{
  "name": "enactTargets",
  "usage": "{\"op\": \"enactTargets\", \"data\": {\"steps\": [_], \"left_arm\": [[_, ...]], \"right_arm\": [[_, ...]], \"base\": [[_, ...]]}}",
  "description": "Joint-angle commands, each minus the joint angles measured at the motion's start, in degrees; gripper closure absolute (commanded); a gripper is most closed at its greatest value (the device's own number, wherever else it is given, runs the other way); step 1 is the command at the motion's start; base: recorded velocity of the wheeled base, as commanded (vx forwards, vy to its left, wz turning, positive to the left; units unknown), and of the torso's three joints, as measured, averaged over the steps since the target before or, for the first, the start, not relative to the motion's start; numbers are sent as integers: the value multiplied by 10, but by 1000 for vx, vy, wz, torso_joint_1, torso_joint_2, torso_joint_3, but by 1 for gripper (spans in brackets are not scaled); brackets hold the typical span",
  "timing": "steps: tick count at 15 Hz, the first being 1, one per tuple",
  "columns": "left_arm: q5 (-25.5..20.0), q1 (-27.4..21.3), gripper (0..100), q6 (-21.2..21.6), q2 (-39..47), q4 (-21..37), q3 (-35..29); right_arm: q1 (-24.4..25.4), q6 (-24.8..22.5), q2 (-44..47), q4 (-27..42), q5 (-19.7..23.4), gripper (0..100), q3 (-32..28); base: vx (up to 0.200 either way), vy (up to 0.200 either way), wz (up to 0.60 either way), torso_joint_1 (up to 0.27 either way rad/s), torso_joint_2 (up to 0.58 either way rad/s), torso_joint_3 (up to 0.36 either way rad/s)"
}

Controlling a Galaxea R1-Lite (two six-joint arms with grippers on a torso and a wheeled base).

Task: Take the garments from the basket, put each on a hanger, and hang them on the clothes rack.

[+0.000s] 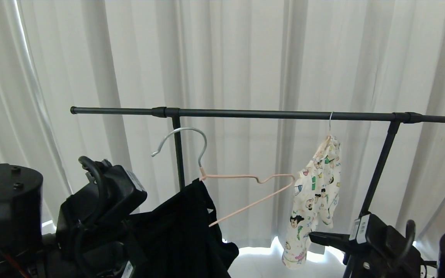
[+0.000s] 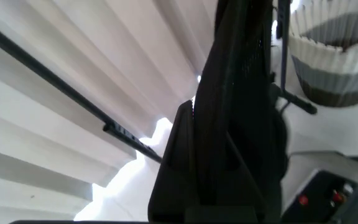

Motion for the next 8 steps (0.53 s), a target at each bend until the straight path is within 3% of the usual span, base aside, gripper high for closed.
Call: {"op": "enactTargets", "data": {"steps": [1, 5, 6, 8], "left_arm": [[0, 2, 100, 3, -12, -2, -1], [2, 4, 100, -2, -11, -2, -24], [2, 11, 100, -2, -9, -2, -39], [2, 13, 100, -2, -11, -2, -47]], "right_arm": [[0, 59, 69, 0, -3, 0, -42], [6, 133, 164, -8, -78, 0, -133], [13, 156, 197, -38, -107, 0, -154], [12, 163, 225, -64, -131, 0, -184]], "base": [[0, 0, 0, 0, 0, 0], [0, 0, 0, 0, 0, 0], [0, 0, 0, 0, 0, 0], [0, 0, 0, 0, 0, 0]]}}
